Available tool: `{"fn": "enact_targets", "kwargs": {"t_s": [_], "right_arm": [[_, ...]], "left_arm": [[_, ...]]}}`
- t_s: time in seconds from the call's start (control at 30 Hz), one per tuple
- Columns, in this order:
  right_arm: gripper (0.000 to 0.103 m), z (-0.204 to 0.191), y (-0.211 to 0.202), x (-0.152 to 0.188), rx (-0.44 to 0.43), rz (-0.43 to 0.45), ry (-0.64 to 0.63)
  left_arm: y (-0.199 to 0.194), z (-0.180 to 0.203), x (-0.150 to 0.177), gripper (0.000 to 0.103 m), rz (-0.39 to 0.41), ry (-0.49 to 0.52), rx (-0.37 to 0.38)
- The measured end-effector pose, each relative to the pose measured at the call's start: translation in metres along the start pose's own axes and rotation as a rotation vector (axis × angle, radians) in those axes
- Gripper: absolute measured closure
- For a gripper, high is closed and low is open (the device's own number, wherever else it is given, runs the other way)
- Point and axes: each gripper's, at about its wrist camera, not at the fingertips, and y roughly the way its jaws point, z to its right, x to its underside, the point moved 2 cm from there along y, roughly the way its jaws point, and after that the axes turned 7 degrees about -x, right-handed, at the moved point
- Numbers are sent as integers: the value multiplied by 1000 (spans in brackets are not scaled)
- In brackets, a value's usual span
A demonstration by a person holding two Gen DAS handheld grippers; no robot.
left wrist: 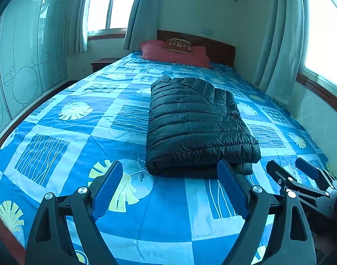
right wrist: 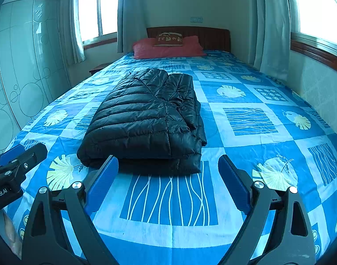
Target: Fold large clothes
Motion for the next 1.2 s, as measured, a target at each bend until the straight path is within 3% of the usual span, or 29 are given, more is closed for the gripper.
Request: {"fn": "enact_targets", "kwargs": {"t_s": [0.77,1.1,1.2], "right_arm": [[11,3,4,2,-11,-5,6],[11,6,9,6,-16,-13,15],[11,8,11,7,-17,-15,20]], "left_arm": [[6,7,-1,17,-13,24,-20],[10,11,-6,17,-4,17,39],[16,8,-6,16,-25,1,12]]}}
